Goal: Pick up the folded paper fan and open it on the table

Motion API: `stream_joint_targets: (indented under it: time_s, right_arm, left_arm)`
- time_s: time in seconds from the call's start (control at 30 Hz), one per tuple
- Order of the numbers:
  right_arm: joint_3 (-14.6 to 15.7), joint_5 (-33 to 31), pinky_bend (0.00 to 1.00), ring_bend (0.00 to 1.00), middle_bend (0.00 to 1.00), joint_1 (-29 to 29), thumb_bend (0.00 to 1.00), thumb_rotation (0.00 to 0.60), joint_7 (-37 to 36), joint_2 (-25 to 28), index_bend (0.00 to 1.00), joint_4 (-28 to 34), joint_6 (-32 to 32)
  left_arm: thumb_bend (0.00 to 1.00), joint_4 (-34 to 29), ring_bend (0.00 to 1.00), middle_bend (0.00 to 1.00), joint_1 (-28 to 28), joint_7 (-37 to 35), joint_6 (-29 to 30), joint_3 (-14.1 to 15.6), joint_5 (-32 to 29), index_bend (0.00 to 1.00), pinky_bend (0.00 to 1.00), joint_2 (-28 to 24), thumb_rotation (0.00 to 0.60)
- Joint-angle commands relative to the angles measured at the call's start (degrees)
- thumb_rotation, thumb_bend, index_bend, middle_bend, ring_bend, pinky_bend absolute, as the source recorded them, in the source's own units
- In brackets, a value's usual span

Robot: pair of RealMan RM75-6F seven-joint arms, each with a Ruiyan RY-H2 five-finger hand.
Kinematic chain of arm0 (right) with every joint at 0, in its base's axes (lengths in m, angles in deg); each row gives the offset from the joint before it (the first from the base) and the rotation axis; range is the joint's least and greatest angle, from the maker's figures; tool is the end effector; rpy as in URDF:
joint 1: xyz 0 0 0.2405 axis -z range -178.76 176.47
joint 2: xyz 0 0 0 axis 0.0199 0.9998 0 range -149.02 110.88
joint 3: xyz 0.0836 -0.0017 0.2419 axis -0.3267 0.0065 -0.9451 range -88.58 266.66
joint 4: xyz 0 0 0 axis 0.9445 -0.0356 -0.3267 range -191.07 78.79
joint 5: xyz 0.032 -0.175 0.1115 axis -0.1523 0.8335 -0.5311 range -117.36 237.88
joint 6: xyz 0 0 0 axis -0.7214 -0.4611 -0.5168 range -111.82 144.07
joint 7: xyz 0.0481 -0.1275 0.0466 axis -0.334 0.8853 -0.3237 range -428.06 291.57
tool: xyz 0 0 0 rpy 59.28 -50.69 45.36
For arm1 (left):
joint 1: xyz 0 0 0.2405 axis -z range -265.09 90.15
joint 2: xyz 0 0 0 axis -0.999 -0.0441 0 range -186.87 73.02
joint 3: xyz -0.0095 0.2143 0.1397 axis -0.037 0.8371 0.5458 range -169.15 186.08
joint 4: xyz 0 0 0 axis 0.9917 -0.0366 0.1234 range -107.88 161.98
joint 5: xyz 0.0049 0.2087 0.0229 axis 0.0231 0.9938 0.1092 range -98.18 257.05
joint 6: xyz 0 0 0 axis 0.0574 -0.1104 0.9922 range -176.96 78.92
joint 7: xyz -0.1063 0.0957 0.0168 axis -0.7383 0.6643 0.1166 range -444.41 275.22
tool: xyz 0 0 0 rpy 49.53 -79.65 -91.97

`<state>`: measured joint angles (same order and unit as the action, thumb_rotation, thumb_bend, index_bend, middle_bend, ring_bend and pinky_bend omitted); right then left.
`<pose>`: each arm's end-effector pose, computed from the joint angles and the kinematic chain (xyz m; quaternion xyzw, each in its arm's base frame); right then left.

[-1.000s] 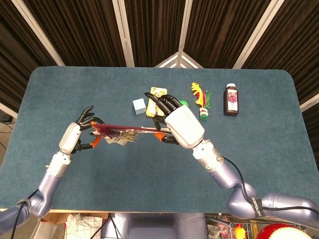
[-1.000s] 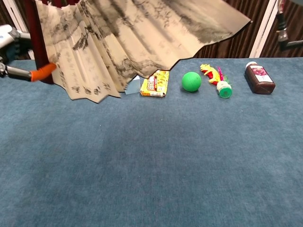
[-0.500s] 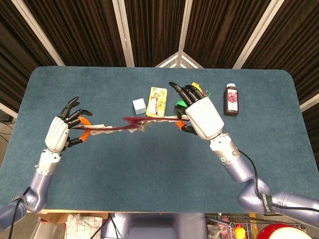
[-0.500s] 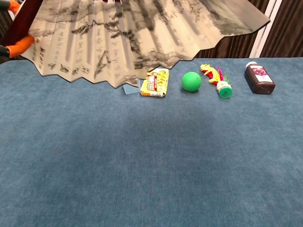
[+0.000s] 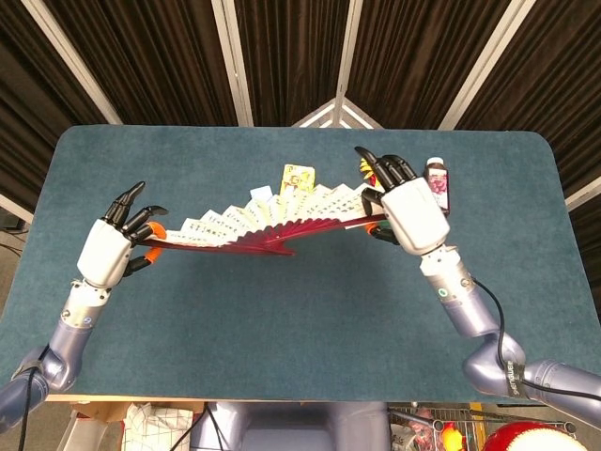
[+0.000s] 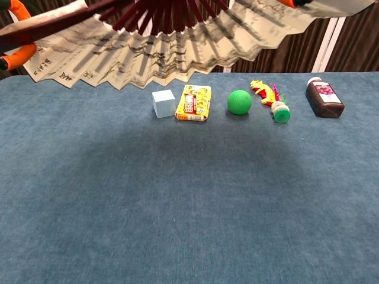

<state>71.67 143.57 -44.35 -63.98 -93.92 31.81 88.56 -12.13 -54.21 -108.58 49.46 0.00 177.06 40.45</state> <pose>-0.0951 -0.3715 0.1204 0.6653 -0.2054 0.5776 0.4261 -0.2243 0.3378 0.0796 -0.6318 -0.1445 -0.6353 0.4199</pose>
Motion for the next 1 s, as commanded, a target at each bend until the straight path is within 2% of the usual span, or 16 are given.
stream_joint_targets:
  time_s: [0.03,0.27,0.53,0.67,0.83,0.9,0.97,1.0]
  right_arm:
    - [0.63,0.08,0.21,0.23,0.12,1.10,0.43,0.600,-2.34,-0.13,0.88,-2.55,0.84]
    - [2.01,0.80,0.21,0.23,0.12,2.83,0.44,0.600,-7.20,-2.30,0.88,-8.36,2.74]
    - [4.19,0.89,0.21,0.23,0.12,4.68,0.44,0.600,-11.33,-8.32,0.88,-15.60,4.33]
    - [6.19,1.94,0.21,0.23,0.12,5.29,0.44,0.600,-11.54,-10.59,0.88,-19.22,4.02]
    - [8.02,3.44,0.19,0.23,0.12,5.70,0.44,0.600,-9.67,-12.88,0.88,-23.12,4.05]
    - [8.45,3.71,0.17,0.21,0.12,5.84,0.44,0.600,-9.21,-13.73,0.88,-24.60,3.96]
    - [8.63,3.44,0.15,0.19,0.12,6.04,0.44,0.600,-9.41,-14.50,0.84,-25.61,3.55]
    - [8.69,3.28,0.13,0.18,0.12,6.15,0.44,0.600,-9.45,-14.72,0.77,-25.94,3.32]
  left_arm:
    - [0.55,2.86,0.04,0.34,1.02,2.41,0.79,0.28,0.75,0.73,0.17,1.37,0.600]
    - [0.55,7.73,0.04,0.33,2.61,7.04,3.72,1.00,2.07,0.72,0.17,3.82,0.600]
    - [0.55,9.88,0.04,0.32,3.44,10.38,5.30,2.37,2.64,0.68,0.17,5.98,0.600]
    - [0.56,10.49,0.04,0.29,3.52,12.28,5.18,3.55,3.09,0.63,0.17,6.65,0.600]
    - [0.57,10.57,0.03,0.28,3.60,14.14,4.68,4.59,3.25,0.61,0.17,7.16,0.600]
    - [0.57,10.61,0.02,0.24,3.52,14.61,4.59,5.05,3.34,0.56,0.16,7.24,0.600]
    - [0.57,10.59,0.00,0.12,3.20,14.92,3.74,5.76,3.36,0.39,0.09,7.13,0.600]
    - [0.57,10.47,0.00,0.07,2.95,15.11,2.65,6.22,3.25,0.30,0.05,6.91,0.600]
